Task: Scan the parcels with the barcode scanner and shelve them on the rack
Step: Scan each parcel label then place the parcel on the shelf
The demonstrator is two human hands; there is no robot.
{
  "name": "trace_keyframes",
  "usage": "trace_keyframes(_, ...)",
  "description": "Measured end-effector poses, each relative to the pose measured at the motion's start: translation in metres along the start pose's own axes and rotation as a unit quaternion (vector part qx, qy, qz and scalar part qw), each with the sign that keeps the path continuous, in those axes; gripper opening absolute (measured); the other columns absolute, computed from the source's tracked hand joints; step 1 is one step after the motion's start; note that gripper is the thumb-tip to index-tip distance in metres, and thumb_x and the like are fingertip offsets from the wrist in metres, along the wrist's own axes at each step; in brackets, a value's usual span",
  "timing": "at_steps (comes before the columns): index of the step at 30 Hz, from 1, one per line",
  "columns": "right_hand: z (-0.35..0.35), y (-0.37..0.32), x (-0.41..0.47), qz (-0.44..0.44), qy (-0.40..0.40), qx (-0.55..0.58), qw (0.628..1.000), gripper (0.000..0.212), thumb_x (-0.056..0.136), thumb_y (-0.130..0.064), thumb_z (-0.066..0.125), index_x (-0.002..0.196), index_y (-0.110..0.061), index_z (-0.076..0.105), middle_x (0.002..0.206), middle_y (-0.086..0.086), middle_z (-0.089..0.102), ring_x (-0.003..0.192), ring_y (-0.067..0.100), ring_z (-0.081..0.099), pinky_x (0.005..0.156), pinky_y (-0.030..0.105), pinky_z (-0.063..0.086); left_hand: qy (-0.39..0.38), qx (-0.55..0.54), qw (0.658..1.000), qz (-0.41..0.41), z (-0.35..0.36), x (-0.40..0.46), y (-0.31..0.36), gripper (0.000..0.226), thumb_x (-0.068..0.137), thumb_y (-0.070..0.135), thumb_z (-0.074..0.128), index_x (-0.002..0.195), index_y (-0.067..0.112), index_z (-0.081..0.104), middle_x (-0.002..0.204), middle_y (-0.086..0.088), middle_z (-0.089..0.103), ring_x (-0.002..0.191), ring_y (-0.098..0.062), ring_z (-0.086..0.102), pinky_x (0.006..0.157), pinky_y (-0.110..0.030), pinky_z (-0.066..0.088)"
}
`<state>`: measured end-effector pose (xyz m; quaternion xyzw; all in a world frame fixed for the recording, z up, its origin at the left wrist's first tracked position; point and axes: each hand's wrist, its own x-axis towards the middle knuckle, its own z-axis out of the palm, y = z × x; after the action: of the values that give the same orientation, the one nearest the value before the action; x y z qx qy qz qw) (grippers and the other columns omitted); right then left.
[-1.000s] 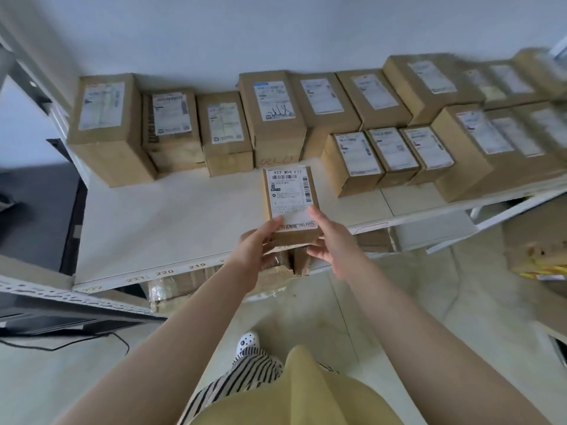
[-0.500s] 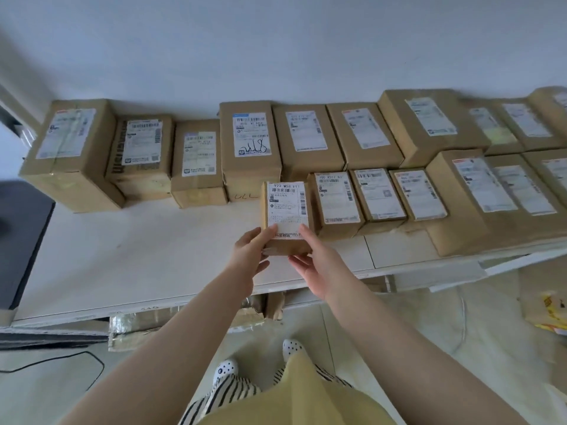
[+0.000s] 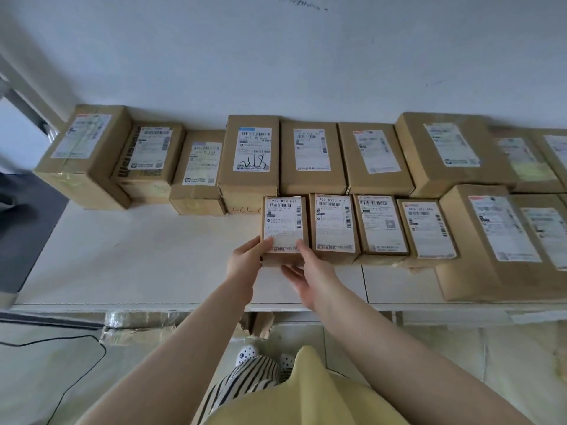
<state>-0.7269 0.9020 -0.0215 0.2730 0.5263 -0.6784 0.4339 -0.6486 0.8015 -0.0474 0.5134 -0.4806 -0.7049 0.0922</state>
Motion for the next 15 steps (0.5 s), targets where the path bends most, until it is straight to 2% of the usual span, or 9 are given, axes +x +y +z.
trace_keyframes(2, 0.002, -0.0013, 0.0, 0.001, -0.001, 0.001, 1.0, 0.035, 0.092, -0.017, 0.071, 0.118, -0.003, 0.053, 0.116, 0.019, 0.063, 0.106, 0.03, 0.065, 0.098, 0.046, 0.054, 0.0, 0.006, 1.0, 0.005, 0.0033, -0.0017, 0.0012, 0.028, 0.092, 0.027, 0.071, 0.118, 0.014, 0.072, 0.108, -0.005, 0.075, 0.11, -0.024, 0.066, 0.105, -0.038, 0.048)
trace_keyframes(3, 0.0031, -0.0013, -0.0008, 0.002, -0.002, -0.004, 1.0, 0.031, 0.093, -0.019, 0.07, 0.114, -0.003, 0.054, 0.114, 0.019, 0.064, 0.103, 0.029, 0.065, 0.098, 0.045, 0.054, 0.0, 0.015, 1.0, 0.013, 0.0051, -0.0031, 0.0004, 0.029, 0.092, 0.028, 0.071, 0.118, 0.015, 0.072, 0.107, -0.004, 0.075, 0.108, -0.022, 0.066, 0.101, -0.036, 0.049)
trace_keyframes(6, 0.0071, -0.0003, -0.0007, -0.003, 0.002, -0.029, 1.0, 0.032, 0.093, -0.024, 0.069, 0.114, -0.004, 0.056, 0.111, 0.018, 0.066, 0.098, 0.027, 0.067, 0.095, 0.043, 0.057, -0.001, 0.045, 0.998, 0.043, 0.01, -0.0056, -0.0014, 0.029, 0.092, 0.032, 0.071, 0.116, 0.018, 0.074, 0.102, 0.0, 0.076, 0.096, -0.016, 0.068, 0.079, -0.024, 0.049)
trace_keyframes(10, 0.0056, 0.001, 0.0024, -0.01, 0.004, -0.041, 0.999, 0.026, 0.093, -0.026, 0.07, 0.104, -0.008, 0.054, 0.108, 0.015, 0.066, 0.099, 0.027, 0.068, 0.093, 0.041, 0.058, 0.009, 0.053, 0.998, 0.033, 0.01, -0.002, -0.0043, 0.043, 0.088, 0.038, 0.075, 0.125, 0.017, 0.071, 0.111, -0.002, 0.076, 0.104, -0.019, 0.068, 0.086, -0.027, 0.051)
trace_keyframes(12, 0.0053, 0.0018, 0.0026, -0.012, 0.006, -0.044, 0.999, 0.025, 0.093, -0.026, 0.069, 0.1, -0.009, 0.053, 0.109, 0.014, 0.066, 0.099, 0.027, 0.068, 0.093, 0.041, 0.058, 0.011, 0.057, 0.998, 0.039, 0.0096, -0.0042, -0.0049, 0.037, 0.09, 0.036, 0.074, 0.121, 0.018, 0.073, 0.107, -0.001, 0.077, 0.098, -0.016, 0.069, 0.078, -0.024, 0.049)
trace_keyframes(15, 0.0046, 0.0035, 0.0039, -0.018, 0.008, -0.063, 0.998, 0.037, 0.092, -0.03, 0.07, 0.114, -0.006, 0.053, 0.112, 0.014, 0.066, 0.092, 0.024, 0.069, 0.093, 0.04, 0.058, 0.018, 0.059, 0.997, 0.053, 0.0105, -0.0052, -0.006, 0.037, 0.09, 0.039, 0.073, 0.121, 0.019, 0.073, 0.106, 0.001, 0.077, 0.1, -0.014, 0.069, 0.076, -0.021, 0.048)
